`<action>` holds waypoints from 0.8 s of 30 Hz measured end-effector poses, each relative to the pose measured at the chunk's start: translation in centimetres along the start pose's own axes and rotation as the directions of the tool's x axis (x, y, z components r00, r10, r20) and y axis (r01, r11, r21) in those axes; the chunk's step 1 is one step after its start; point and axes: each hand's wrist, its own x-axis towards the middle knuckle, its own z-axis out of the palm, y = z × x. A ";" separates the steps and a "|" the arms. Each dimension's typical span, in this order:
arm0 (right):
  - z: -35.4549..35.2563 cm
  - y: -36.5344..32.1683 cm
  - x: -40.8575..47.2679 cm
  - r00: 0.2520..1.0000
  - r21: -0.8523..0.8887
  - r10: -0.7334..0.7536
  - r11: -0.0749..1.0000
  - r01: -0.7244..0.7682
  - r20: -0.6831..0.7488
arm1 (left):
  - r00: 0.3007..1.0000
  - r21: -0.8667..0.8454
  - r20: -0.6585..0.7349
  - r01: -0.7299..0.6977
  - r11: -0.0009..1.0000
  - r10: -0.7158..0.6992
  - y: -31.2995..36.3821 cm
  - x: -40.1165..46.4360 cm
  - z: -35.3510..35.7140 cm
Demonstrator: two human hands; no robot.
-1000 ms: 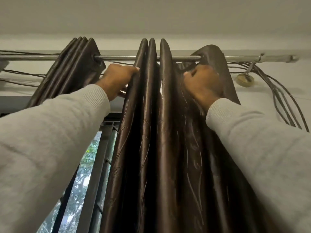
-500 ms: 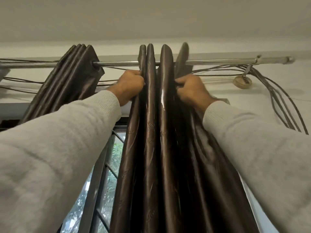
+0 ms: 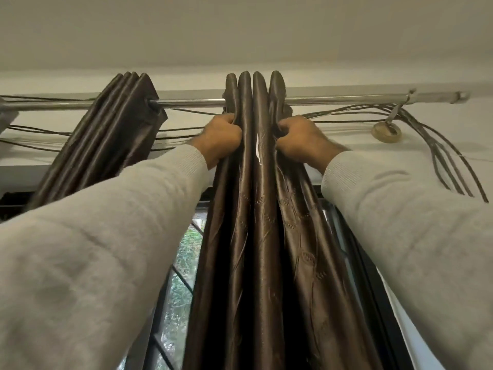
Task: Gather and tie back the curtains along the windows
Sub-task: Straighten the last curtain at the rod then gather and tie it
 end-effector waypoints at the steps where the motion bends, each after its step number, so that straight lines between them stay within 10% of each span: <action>1: -0.2 0.0 0.2 1.000 -0.009 -0.002 1.000 0.002 -0.001 | 1.000 -0.017 0.009 -0.025 1.000 0.025 0.5 0.0 0.9; 9: -4.9 4.7 0.0 0.925 -0.214 0.259 0.922 -0.323 -0.277 | 0.983 0.038 0.186 -0.005 0.999 -0.002 -0.4 -0.2 0.5; 15: -2.6 1.5 -2.2 0.816 -0.286 -0.316 0.938 0.194 -0.484 | 0.989 0.085 -0.110 -0.090 0.992 0.099 -0.8 -1.0 -1.9; 24: -2.0 -1.8 -2.3 0.988 -0.011 -0.148 0.989 0.147 -0.045 | 0.983 0.152 -0.057 -0.166 0.974 0.176 1.4 -3.1 -1.4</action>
